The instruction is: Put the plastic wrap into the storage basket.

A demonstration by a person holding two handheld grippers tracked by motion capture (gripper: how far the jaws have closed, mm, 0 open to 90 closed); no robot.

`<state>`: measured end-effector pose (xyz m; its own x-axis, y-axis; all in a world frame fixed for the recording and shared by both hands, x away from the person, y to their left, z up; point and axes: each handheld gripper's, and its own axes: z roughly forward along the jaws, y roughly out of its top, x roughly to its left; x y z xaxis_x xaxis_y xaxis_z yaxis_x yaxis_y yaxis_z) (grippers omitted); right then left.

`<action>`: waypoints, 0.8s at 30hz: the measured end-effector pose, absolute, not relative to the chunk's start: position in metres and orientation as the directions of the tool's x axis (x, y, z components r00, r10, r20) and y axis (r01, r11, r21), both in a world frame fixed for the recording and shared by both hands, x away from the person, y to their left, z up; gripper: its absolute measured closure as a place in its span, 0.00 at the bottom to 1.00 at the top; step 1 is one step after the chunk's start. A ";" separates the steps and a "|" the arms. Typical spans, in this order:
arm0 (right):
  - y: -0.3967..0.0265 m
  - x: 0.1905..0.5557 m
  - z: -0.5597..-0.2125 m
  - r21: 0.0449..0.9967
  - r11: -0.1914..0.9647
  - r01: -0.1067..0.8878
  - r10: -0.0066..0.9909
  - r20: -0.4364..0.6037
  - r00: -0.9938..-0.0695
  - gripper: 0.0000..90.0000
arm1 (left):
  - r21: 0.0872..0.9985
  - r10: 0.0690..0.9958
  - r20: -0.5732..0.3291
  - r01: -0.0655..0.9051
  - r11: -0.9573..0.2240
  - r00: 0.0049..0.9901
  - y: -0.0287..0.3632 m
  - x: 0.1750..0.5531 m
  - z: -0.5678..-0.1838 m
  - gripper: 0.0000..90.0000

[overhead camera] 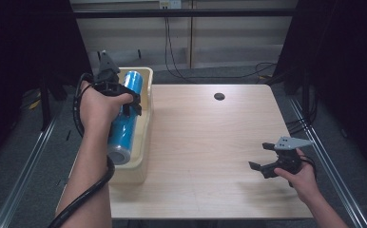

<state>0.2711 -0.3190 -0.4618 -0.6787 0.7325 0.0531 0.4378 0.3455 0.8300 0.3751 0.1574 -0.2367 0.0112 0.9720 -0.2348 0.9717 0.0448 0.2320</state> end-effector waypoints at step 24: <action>-0.323 0.271 -0.461 0.837 0.328 0.439 0.748 0.054 -0.661 0.04 | 0.168 0.970 -0.240 0.983 0.077 -0.035 0.160 0.379 -0.277 0.36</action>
